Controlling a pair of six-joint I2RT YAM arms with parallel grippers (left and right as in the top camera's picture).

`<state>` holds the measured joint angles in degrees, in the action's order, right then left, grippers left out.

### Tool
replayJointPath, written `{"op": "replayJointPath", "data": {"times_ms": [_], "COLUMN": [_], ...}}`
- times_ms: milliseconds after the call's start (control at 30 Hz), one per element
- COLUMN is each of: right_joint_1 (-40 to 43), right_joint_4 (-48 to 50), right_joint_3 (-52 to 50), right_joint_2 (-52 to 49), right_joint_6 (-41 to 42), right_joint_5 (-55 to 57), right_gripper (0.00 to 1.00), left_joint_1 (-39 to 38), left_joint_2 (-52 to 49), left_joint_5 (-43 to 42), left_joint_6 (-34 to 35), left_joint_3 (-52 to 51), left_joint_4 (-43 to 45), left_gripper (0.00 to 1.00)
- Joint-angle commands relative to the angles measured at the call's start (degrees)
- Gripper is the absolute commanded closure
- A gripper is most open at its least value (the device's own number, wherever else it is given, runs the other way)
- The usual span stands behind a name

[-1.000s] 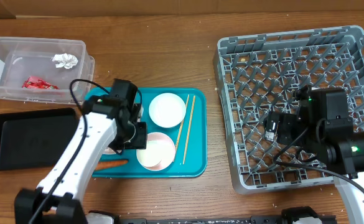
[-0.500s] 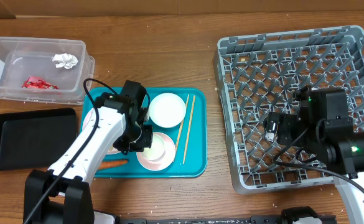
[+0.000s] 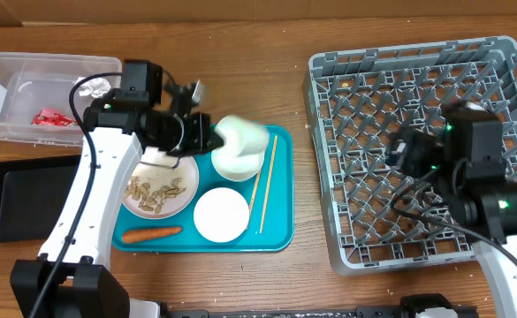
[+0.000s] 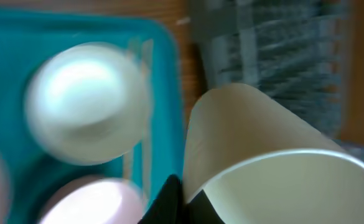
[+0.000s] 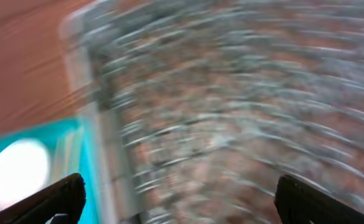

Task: Sort waste into correct bins and load items into the dishwasher
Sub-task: 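Lift the bowl with the left gripper toward the right gripper over the rack, then grasp the bowl with the right gripper and release it from the left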

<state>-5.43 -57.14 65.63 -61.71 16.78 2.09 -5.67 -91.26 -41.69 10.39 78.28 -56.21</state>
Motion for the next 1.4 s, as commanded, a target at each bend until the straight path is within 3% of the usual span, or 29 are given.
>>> {"op": "replayJointPath", "data": {"times_ms": [0, 100, 233, 467, 567, 900, 1067, 1367], "right_joint_1": [-0.1, -0.1, -0.1, -0.1, -0.1, -0.1, -0.1, -0.1], "right_joint_4": [1.9, 2.6, 4.8, 5.0, 5.0, 4.6, 5.1, 5.1], "right_joint_3": [1.5, 1.5, 1.5, 1.5, 1.5, 1.5, 1.5, 1.5], "right_joint_2": [-3.1, -6.9, -10.3, -13.6, -14.2, -14.2, -14.2, -14.2], "right_joint_6": [-20.0, -29.0, -29.4, -38.3, -38.2, -38.0, -38.0, -38.0], "right_joint_5": [-34.1, -51.6, -56.7, -70.7, -72.4, -75.9, -75.9, -75.9], "right_gripper": [0.00, 0.00, 0.00, 0.00, 0.00, 0.05, 0.21, 0.28], "left_joint_1": [-2.8, -5.7, -8.6, -12.1, -12.8, -13.2, -13.6, -13.9], "left_joint_2": [-1.6, -3.7, -6.3, -9.6, -9.8, -9.8, -9.8, -9.8], "left_joint_5": [-25.7, -30.5, -33.9, -37.6, -40.4, -38.7, -38.7, -38.7], "left_joint_6": [-1.2, -1.2, -1.2, -1.2, -0.8, 3.5, 3.8, 4.0], "left_joint_3": [0.6, 0.6, 0.6, 0.6, 0.6, 0.6, 0.6, 0.6], "left_joint_4": [3.8, 6.1, 7.6, 10.0, 13.1, 16.4, 16.4, 16.4], "left_gripper": [0.96, 0.96, 0.96, 0.96, 0.96, 0.96, 0.96, 0.96]}}
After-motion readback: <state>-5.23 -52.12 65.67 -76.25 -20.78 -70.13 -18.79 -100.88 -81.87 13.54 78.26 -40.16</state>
